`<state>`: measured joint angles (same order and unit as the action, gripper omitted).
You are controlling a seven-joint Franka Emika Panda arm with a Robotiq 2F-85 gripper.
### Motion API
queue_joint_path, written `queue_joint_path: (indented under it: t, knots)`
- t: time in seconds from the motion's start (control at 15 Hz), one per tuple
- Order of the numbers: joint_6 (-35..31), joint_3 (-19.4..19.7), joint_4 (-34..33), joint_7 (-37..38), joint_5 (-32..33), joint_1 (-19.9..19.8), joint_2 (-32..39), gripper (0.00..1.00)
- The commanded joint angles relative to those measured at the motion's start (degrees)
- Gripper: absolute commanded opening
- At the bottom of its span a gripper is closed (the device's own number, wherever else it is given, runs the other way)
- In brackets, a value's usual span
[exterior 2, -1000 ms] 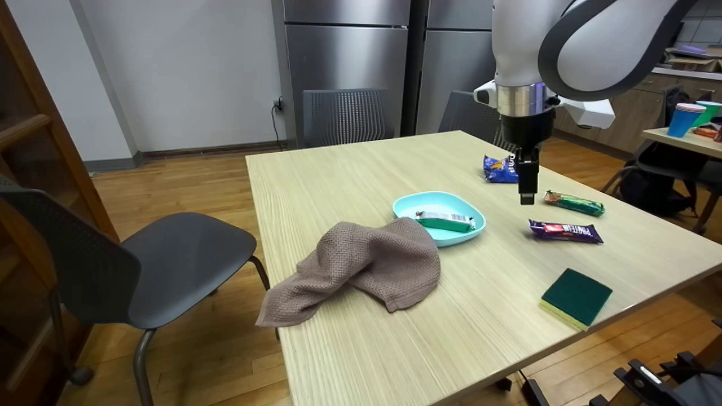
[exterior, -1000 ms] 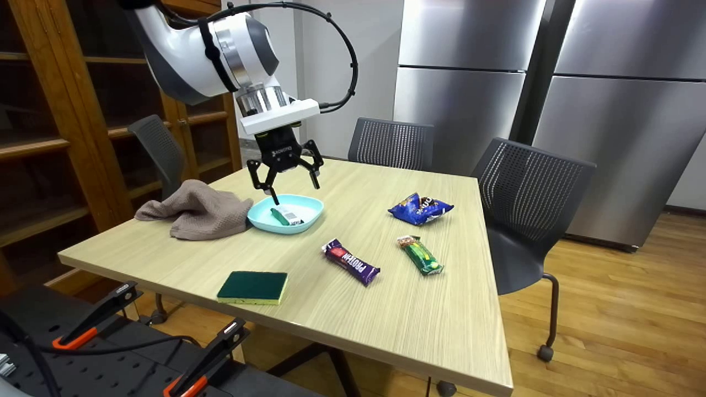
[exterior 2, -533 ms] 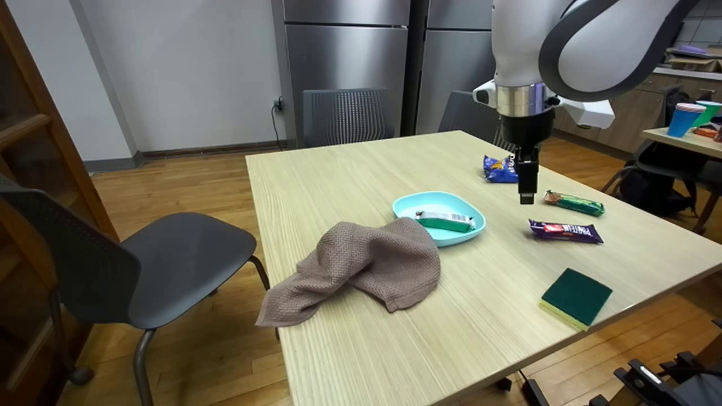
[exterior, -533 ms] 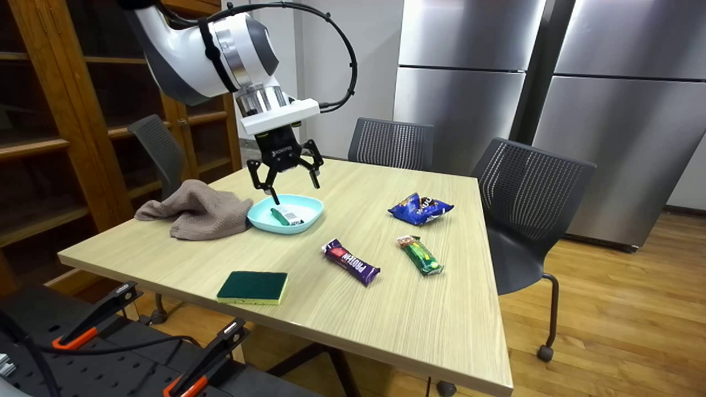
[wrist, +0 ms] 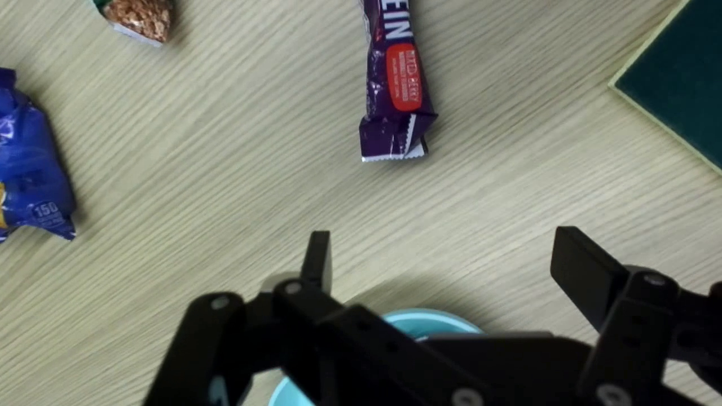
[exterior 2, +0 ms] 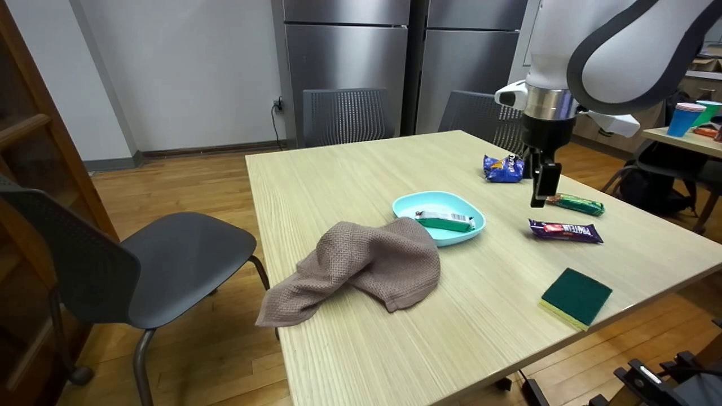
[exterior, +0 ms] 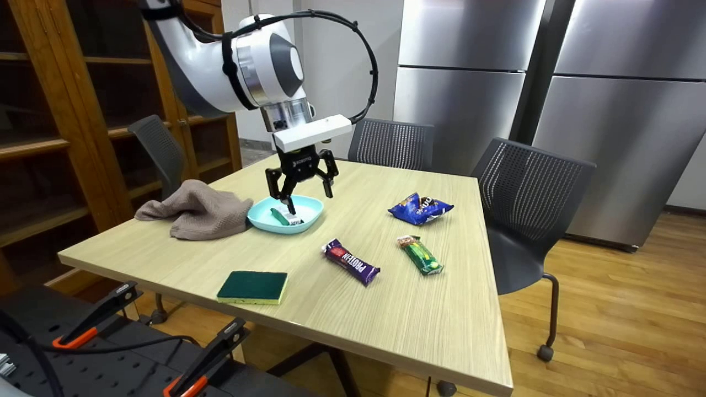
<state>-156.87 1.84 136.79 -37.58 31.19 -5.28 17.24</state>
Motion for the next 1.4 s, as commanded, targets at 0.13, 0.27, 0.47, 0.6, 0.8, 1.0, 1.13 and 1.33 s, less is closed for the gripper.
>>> queue_joint_path:
  t: [0.13, 0.27, 0.47, 0.6, 0.8, 1.0, 1.13, 1.33]
  knots:
    - [-0.48, -1.19, -0.86, -15.19, -9.48, -6.66, 2.05, 1.00]
    - [0.44, -0.12, -2.07, -16.94, -10.31, -7.00, 3.23, 1.00]
    - [0.71, 2.70, -4.39, -14.66, -8.46, -5.99, 6.26, 1.00]
    - [0.39, 3.55, -5.50, -14.32, -7.84, -5.73, 8.05, 1.00]
    - [0.66, 3.42, -6.78, -15.17, -8.58, -6.56, 10.19, 1.00]
    - [0.72, 4.34, -7.96, -14.42, -7.59, -5.98, 12.45, 1.00]
    - [0.65, 4.34, -8.42, -14.49, -7.77, -6.19, 13.35, 1.00]
    - [0.84, 4.80, -8.96, -14.14, -7.46, -5.97, 14.36, 1.00]
